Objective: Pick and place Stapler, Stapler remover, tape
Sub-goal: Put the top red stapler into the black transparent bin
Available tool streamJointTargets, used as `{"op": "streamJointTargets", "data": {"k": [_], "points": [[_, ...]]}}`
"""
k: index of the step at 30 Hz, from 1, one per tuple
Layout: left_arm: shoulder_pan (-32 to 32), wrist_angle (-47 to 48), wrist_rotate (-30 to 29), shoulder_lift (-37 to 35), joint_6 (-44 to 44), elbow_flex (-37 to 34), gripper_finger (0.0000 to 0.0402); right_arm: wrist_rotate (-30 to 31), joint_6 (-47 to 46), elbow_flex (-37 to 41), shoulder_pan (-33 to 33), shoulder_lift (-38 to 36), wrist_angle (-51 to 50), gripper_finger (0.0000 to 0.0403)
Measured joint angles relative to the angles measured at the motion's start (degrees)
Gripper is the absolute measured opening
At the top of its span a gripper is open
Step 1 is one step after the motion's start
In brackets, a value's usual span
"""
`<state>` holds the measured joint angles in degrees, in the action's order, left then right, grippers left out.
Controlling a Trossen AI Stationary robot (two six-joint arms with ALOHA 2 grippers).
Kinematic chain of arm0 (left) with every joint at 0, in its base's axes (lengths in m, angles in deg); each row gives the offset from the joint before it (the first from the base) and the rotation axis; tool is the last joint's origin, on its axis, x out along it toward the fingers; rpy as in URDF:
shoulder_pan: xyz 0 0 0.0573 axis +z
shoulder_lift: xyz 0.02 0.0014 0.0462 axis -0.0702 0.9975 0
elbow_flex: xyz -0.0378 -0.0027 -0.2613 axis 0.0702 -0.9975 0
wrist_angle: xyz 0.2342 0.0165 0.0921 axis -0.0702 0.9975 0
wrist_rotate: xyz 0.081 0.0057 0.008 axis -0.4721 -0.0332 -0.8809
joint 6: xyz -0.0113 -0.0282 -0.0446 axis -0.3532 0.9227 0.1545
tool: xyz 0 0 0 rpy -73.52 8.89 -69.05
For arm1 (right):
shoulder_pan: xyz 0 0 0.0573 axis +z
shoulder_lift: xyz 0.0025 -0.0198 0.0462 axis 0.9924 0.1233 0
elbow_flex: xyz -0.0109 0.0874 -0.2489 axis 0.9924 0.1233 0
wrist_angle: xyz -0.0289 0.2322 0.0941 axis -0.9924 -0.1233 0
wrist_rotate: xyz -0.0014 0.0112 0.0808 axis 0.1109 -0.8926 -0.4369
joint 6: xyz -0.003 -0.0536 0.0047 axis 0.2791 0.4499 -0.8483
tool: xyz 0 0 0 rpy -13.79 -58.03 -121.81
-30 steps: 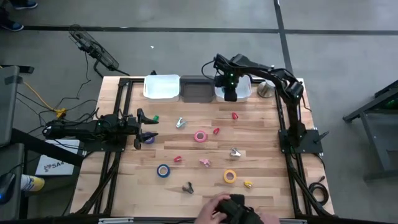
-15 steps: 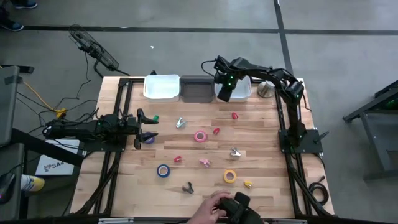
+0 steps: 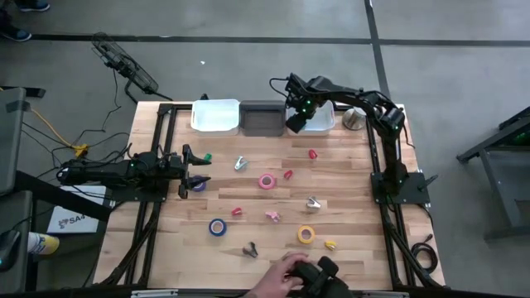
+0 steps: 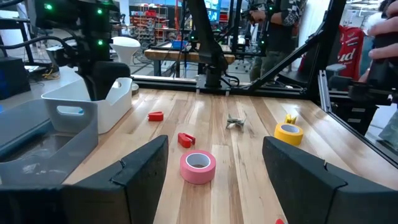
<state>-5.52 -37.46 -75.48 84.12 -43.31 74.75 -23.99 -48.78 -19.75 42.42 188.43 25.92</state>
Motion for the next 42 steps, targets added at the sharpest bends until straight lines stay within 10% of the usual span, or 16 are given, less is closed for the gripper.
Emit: {"op": "streamJointTargets", "data": {"k": [28,42], "points": [[0.0,0.0,0.0,0.0,0.0,0.0,0.0259,-5.0,5.1,0.0,6.6,-14.9,-4.8,0.0186],[0.0,0.0,0.0,0.0,0.0,0.0,0.0259,2.6,-11.1,10.1,13.0,-15.3,-12.5,0.0186]]}}
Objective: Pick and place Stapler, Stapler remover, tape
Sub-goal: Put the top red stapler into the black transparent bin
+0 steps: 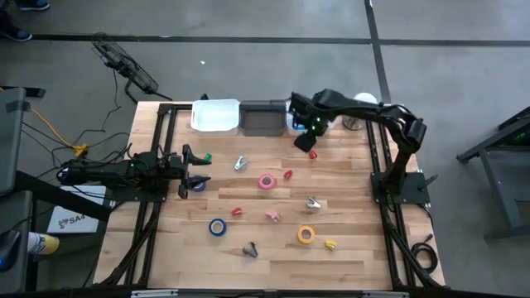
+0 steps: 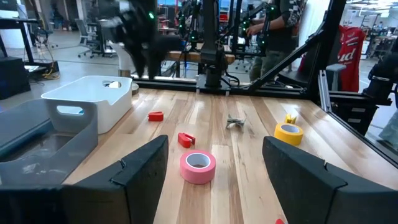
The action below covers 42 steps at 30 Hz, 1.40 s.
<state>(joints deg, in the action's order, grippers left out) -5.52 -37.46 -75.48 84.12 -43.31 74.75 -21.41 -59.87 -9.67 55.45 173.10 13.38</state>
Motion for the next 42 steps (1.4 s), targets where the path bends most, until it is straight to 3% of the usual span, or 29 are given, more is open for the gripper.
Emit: {"op": "streamJointTargets", "data": {"k": [6,14,25,35,42], "points": [[0.0,0.0,0.0,0.0,0.0,0.0,0.0259,1.6,-7.9,9.3,1.7,-1.2,8.1,0.0186],[0.0,0.0,0.0,0.0,0.0,0.0,0.0259,3.4,-13.8,16.1,1.6,-1.2,14.9,0.0191],[0.0,0.0,0.0,0.0,0.0,0.0,0.0259,4.4,-15.5,19.6,1.2,-1.0,19.4,0.0274],[0.0,0.0,0.0,0.0,0.0,0.0,0.0259,1.5,-19.5,24.4,0.9,-0.9,26.0,0.0263],[0.0,0.0,0.0,0.0,0.0,0.0,0.0259,3.2,-19.8,25.3,0.8,-0.9,29.0,0.0245]]}}
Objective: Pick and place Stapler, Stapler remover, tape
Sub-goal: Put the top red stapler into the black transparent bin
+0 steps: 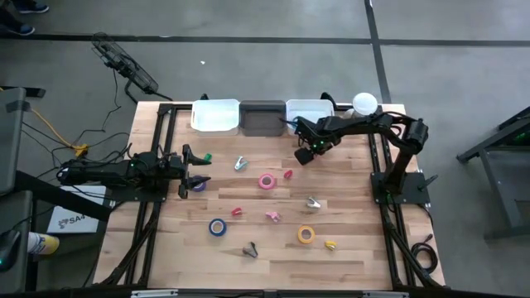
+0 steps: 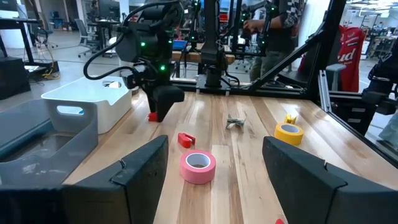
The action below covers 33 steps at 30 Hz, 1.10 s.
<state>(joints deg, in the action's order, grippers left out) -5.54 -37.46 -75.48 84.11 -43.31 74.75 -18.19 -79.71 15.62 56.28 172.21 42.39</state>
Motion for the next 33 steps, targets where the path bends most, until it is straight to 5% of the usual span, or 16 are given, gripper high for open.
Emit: {"op": "streamJointTargets", "data": {"k": [26,33], "points": [[0.0,0.0,0.0,0.0,0.0,0.0,0.0259,-2.2,0.4,-0.1,0.3,1.4,-0.6,0.0074],[0.0,0.0,0.0,0.0,0.0,0.0,0.0259,-7.4,1.9,-1.3,0.5,-0.2,-1.7,0.0053]]}}
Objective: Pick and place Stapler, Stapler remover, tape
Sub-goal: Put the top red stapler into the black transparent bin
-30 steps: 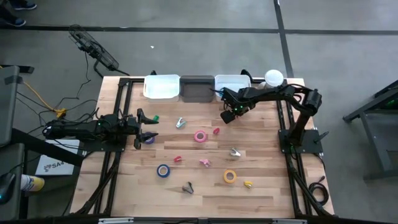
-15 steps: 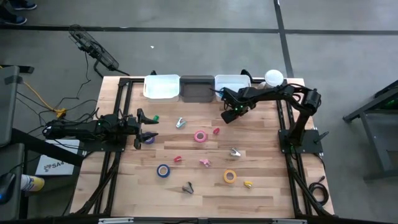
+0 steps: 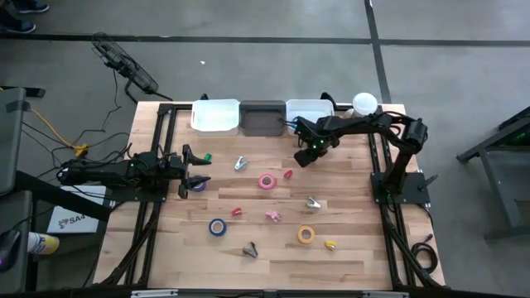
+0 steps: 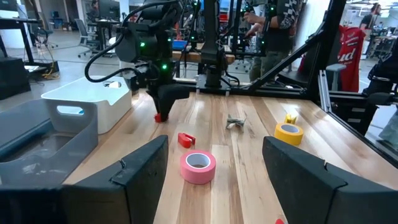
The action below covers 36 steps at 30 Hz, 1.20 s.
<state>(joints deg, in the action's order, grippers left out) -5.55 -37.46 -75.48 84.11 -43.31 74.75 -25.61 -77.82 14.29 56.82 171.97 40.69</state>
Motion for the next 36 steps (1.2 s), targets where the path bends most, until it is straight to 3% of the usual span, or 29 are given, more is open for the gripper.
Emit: {"op": "streamJointTargets", "data": {"k": [9,14,31,36], "points": [[0.0,0.0,0.0,0.0,0.0,0.0,0.0259,-5.3,5.1,-11.0,0.8,-2.0,0.8,0.0054],[0.0,0.0,0.0,0.0,0.0,0.0,0.0259,-4.9,15.5,-19.5,0.4,0.1,-0.2,0.0054],[0.0,0.0,0.0,0.0,0.0,0.0,0.0259,-2.8,35.8,-54.2,-3.2,23.0,-17.4,0.0054],[0.0,0.0,0.0,0.0,0.0,0.0,0.0259,0.1,37.4,-62.0,-3.9,29.6,-21.7,0.0056]]}}
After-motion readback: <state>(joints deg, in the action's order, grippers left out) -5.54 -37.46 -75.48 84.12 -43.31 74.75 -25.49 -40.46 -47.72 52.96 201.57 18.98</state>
